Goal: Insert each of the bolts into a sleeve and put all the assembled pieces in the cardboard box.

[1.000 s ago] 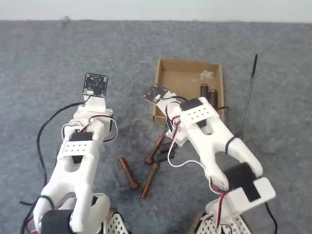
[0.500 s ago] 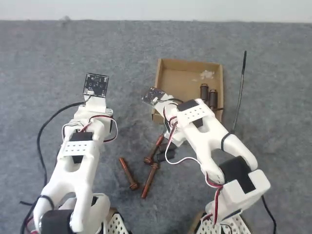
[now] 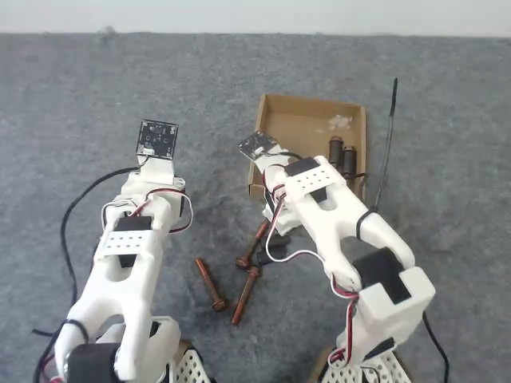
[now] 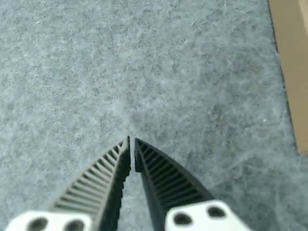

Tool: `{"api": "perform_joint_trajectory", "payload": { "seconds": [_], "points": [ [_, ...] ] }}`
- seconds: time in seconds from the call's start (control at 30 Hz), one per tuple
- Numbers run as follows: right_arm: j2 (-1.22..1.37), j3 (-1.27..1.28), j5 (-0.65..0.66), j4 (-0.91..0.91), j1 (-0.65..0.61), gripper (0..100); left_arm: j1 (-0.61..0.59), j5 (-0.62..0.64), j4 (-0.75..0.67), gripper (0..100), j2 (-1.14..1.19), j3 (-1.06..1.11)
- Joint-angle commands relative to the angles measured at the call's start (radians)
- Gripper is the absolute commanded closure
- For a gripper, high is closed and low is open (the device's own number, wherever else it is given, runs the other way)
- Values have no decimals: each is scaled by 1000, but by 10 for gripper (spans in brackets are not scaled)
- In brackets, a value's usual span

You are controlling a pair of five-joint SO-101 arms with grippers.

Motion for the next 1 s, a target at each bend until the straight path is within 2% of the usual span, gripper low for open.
{"api": "perform_joint_trajectory", "payload": {
  "seconds": [0.0,0.33,0.5,0.67,0.83,0.97],
  "points": [
    [7,-72,-12,-1,-7,889,3,-8,-2,980,-8,-33],
    [38,-97,-15,4,-27,894,3,-9,-2,980,-8,-33],
    [77,-143,-18,54,-27,998,3,-9,-2,980,-8,-33],
    [59,-126,-20,99,-2,991,2,-9,-2,980,-8,-33],
    [-88,-61,-21,168,50,992,2,-9,-2,980,-8,-36],
    [-278,66,-18,154,108,992,0,-9,-2,980,-6,-36]
  ]
}}
